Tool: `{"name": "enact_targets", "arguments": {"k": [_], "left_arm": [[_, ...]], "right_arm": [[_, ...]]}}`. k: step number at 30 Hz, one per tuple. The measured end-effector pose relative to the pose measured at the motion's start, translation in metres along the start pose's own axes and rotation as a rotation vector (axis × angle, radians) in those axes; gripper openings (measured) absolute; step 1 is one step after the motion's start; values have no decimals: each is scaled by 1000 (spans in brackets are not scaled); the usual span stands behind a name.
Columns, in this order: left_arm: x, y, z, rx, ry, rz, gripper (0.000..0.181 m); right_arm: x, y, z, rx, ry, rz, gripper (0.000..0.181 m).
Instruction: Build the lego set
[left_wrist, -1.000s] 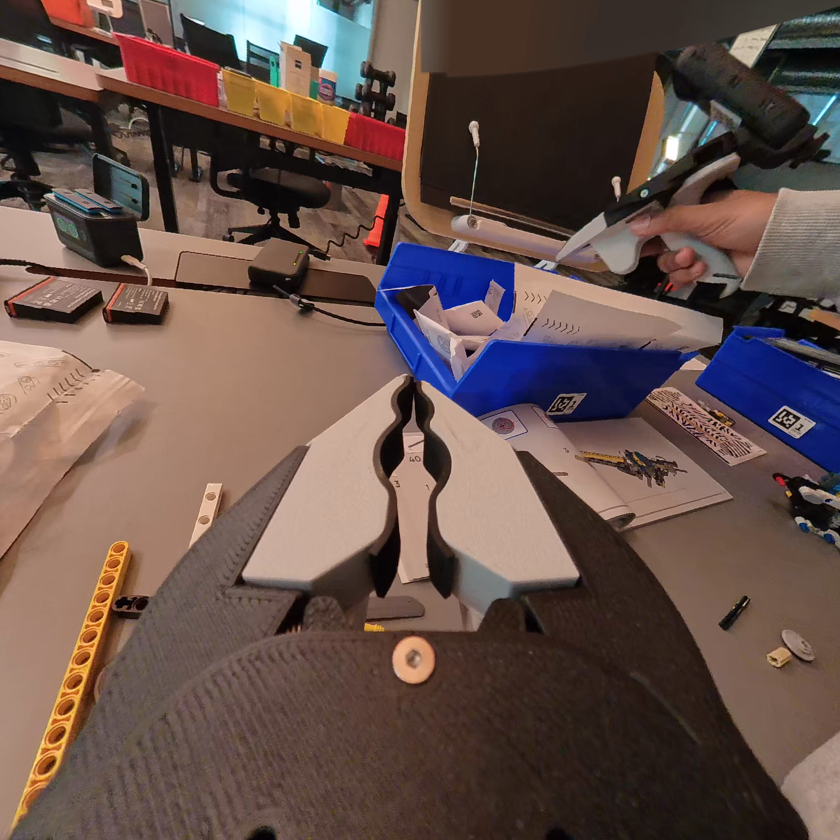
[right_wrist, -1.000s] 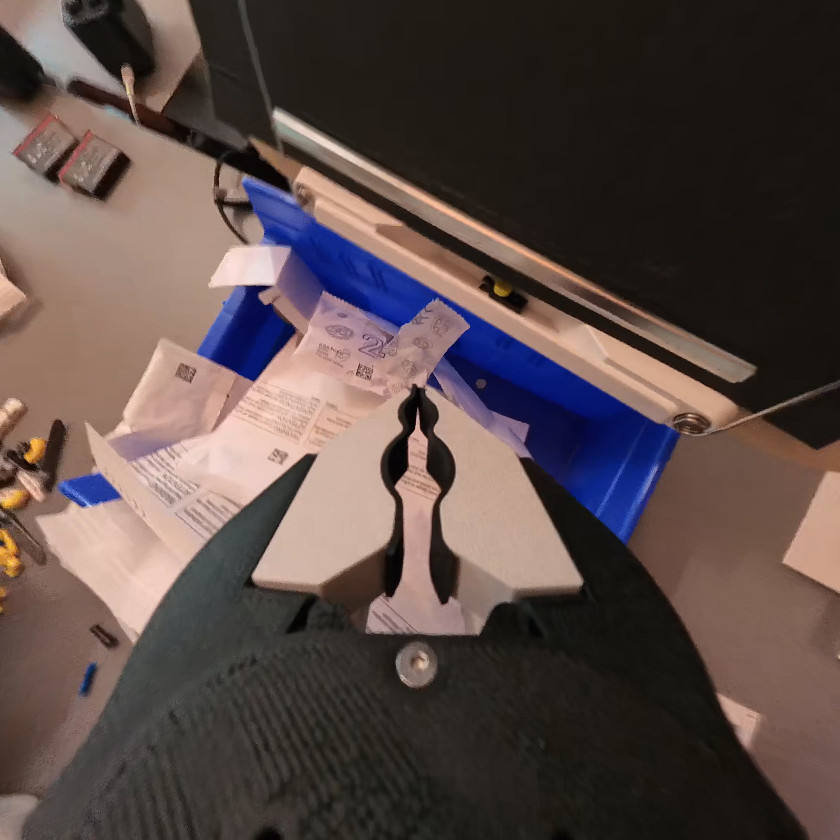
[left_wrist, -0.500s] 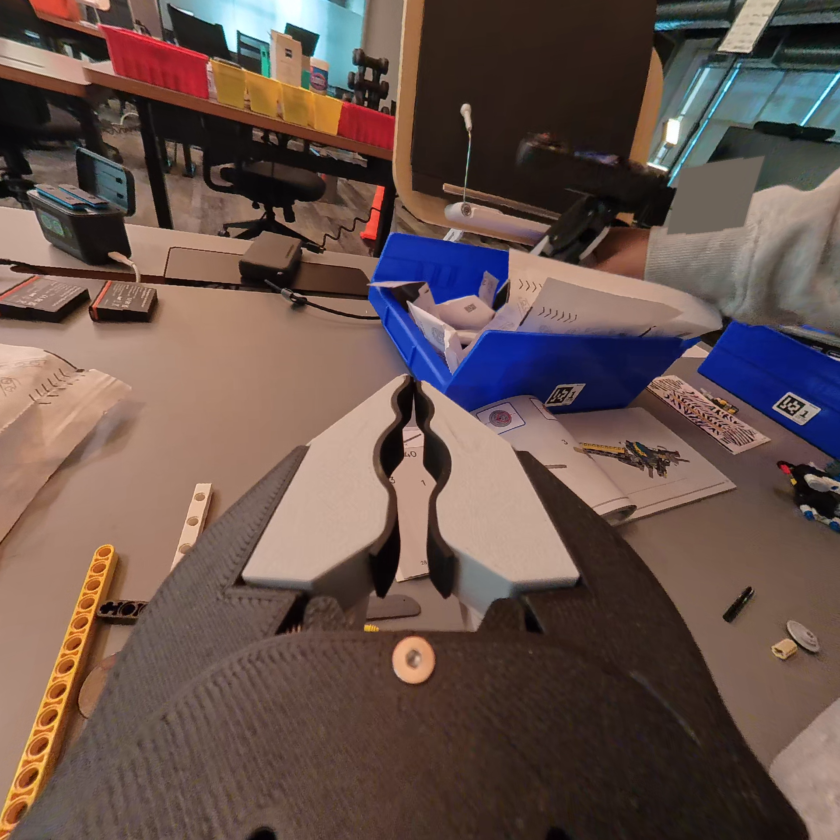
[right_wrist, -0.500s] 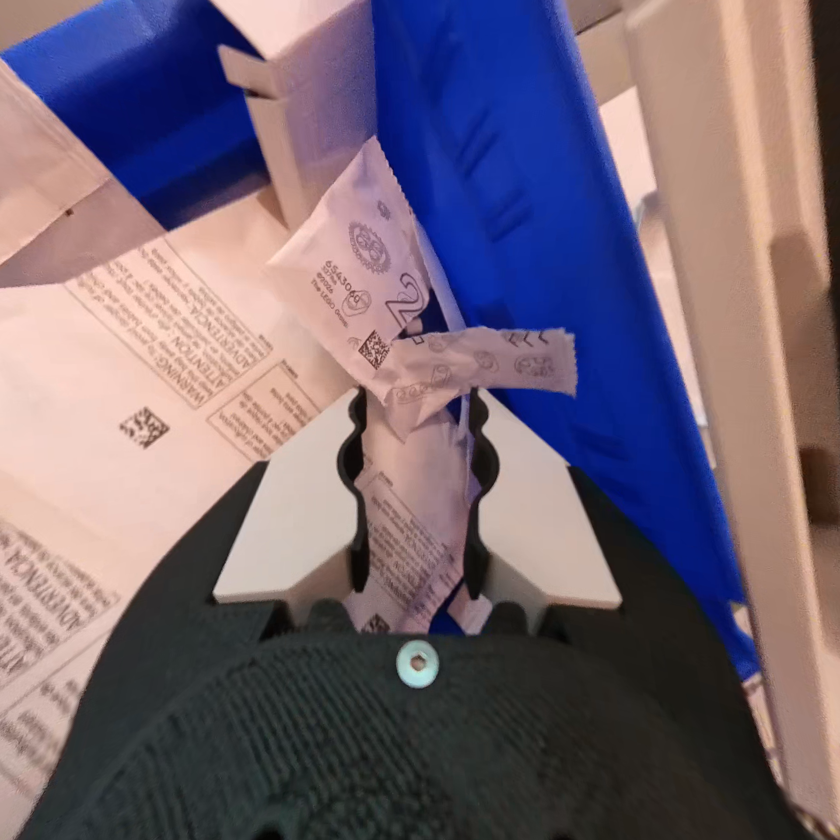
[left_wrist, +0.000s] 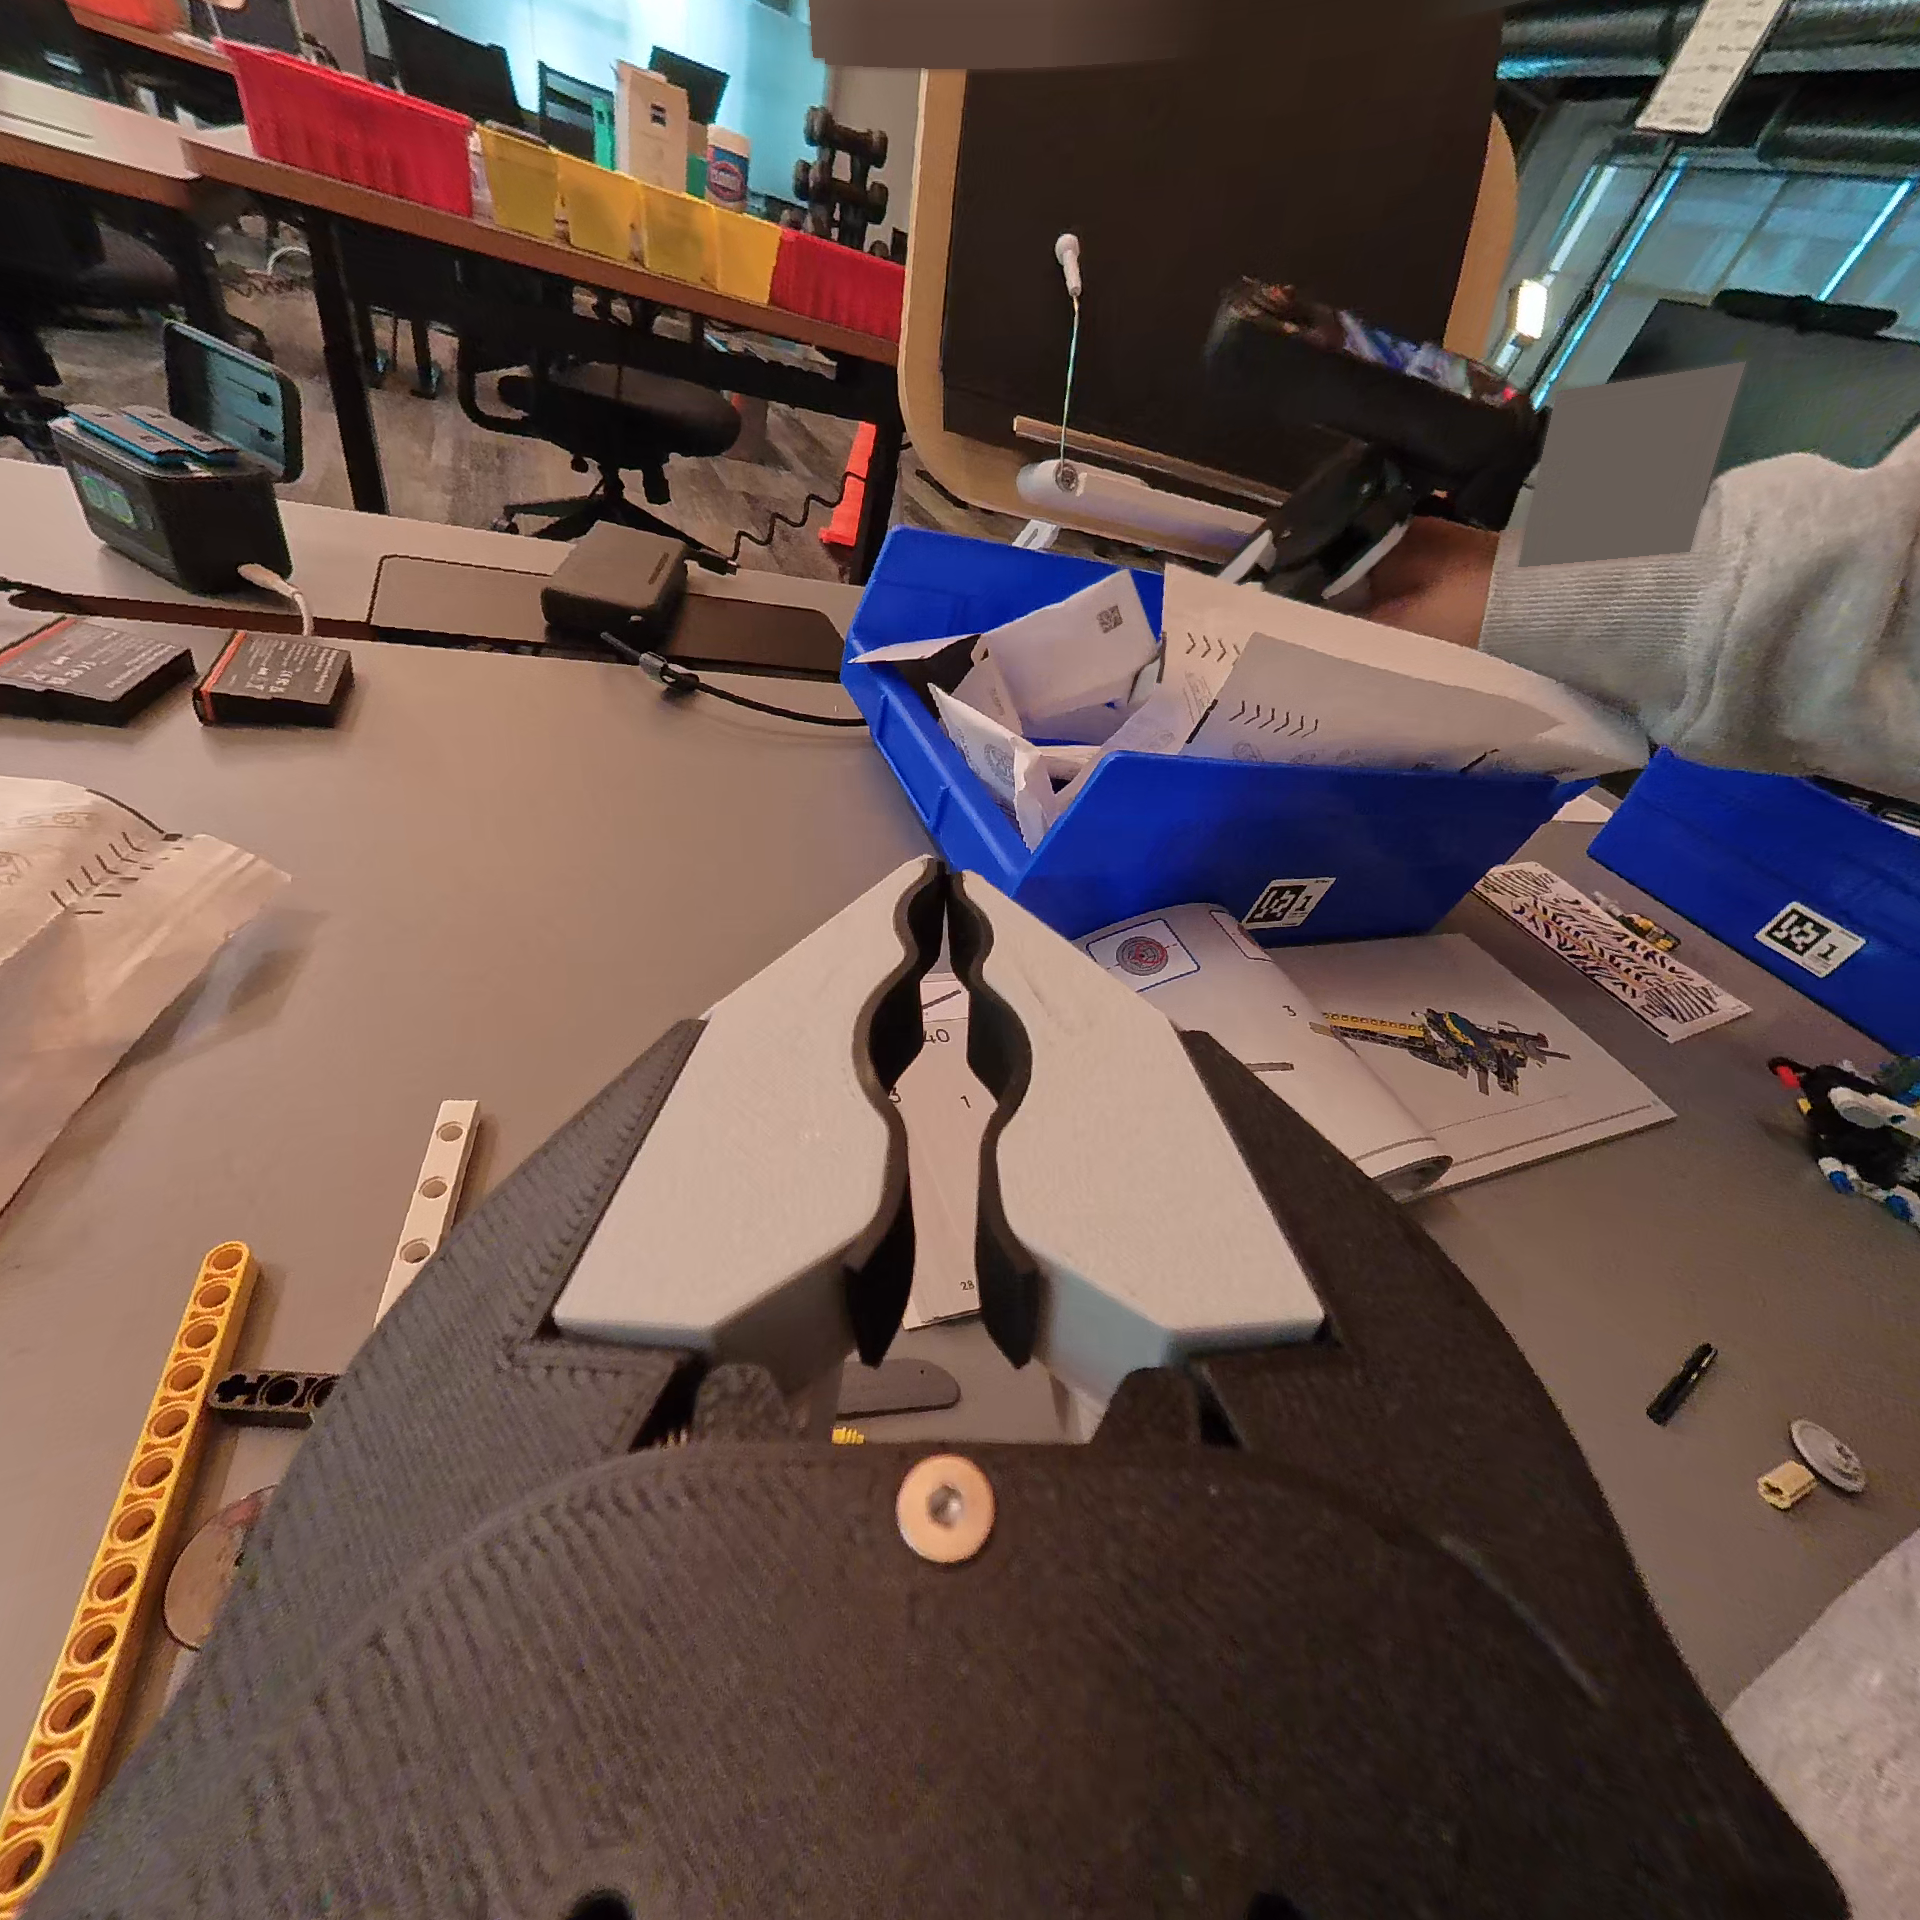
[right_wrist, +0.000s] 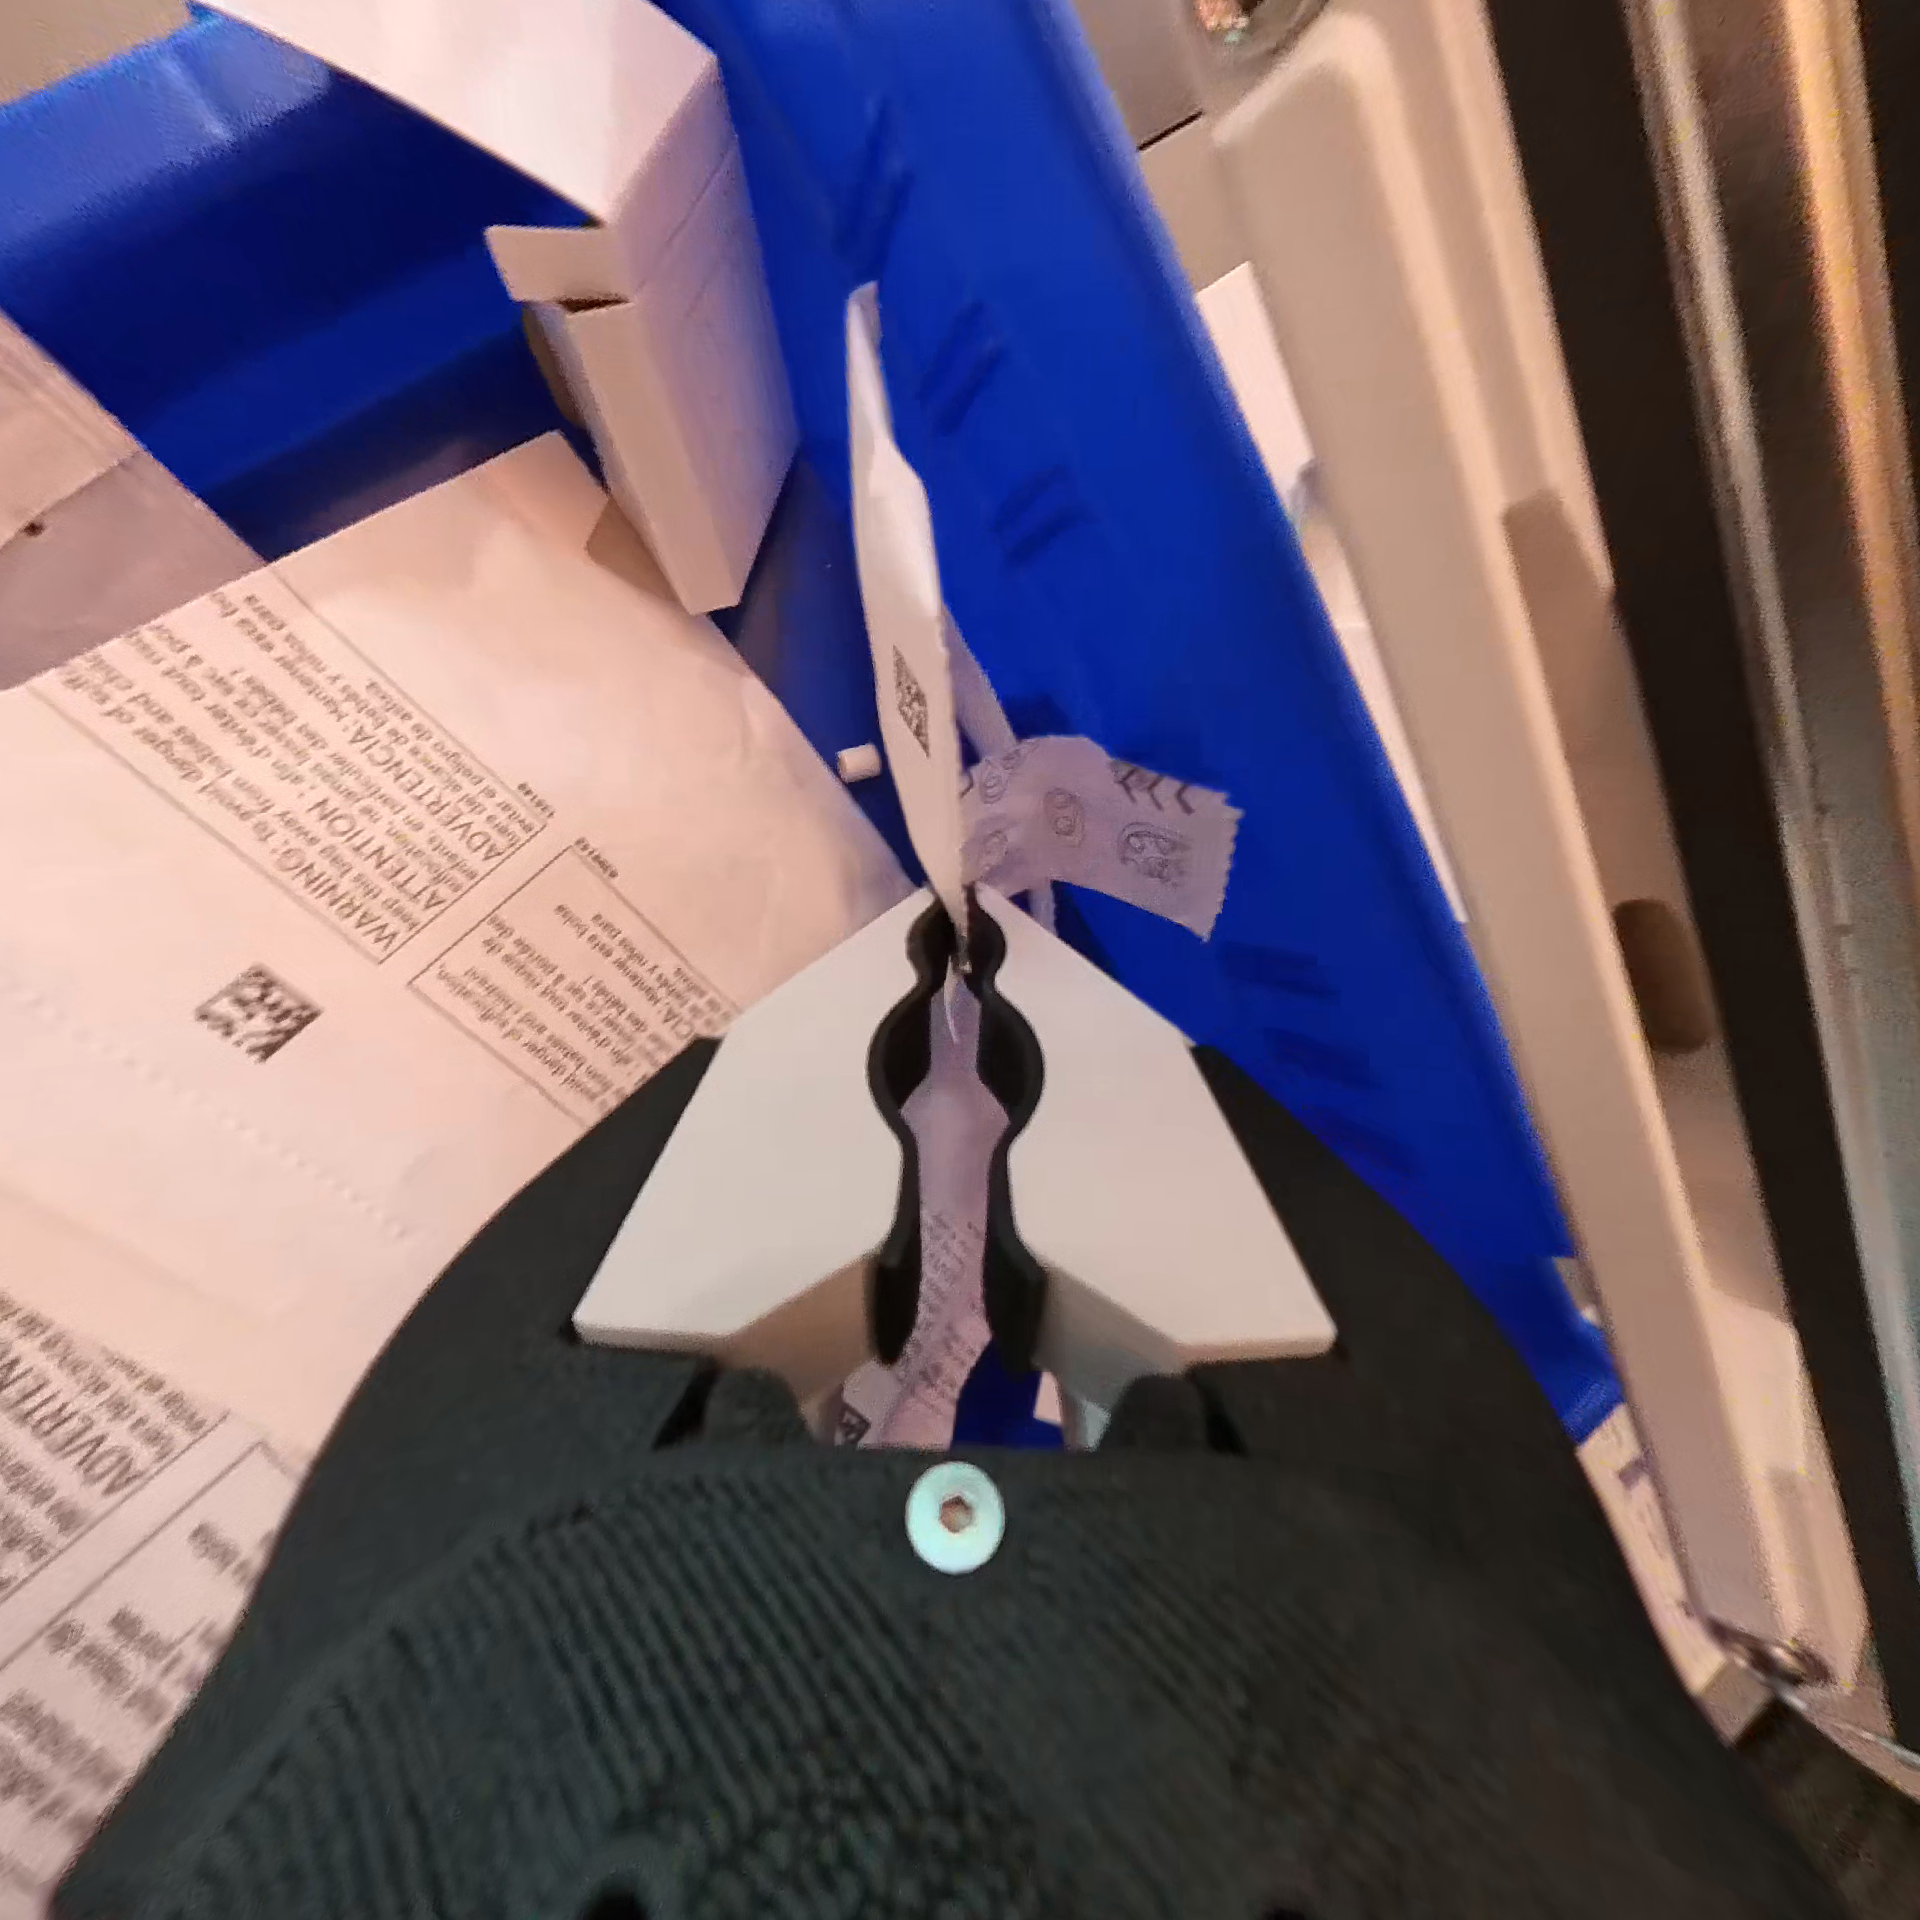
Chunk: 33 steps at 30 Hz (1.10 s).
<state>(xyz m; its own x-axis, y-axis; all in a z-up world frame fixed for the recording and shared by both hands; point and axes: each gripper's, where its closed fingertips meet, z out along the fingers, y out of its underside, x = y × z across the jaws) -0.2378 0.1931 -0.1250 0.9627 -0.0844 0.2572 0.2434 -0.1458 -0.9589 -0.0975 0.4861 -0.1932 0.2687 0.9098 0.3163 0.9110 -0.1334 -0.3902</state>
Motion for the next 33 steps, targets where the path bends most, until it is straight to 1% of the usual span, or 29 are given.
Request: {"name": "enact_targets", "arguments": {"k": [3,6,9,13,19,22,24,27,30,33], "left_arm": [[-1,0,-1,0,0,2,0],[0,1,-1,-4,3,6,0],[0,1,-2,-6,5,11,0],[0,1,-2,-8,5,17,0],[2,2,-2,-15,8,30,0],[3,2,-1,-17,11,36,0],[4,3,0,-19,14,37,0],[6,3,0,-20,19,37,0],[6,4,1,-22,19,39,0],[6,5,1,-26,28,29,0]], "right_arm": [[-15,2,-7,3,-64,16,8],[-33,11,-8,-47,-128,44,15],[-48,15,-10,-59,-166,27,9],[-69,19,-16,-91,-276,8,6],[-85,26,-28,-128,-439,36,5],[-87,27,-33,-111,-477,66,8],[-85,29,-34,-103,-475,74,11],[-69,27,-37,-67,-400,72,26],[-35,19,-44,15,-252,139,25],[-4,20,-45,40,-114,207,19]]}}
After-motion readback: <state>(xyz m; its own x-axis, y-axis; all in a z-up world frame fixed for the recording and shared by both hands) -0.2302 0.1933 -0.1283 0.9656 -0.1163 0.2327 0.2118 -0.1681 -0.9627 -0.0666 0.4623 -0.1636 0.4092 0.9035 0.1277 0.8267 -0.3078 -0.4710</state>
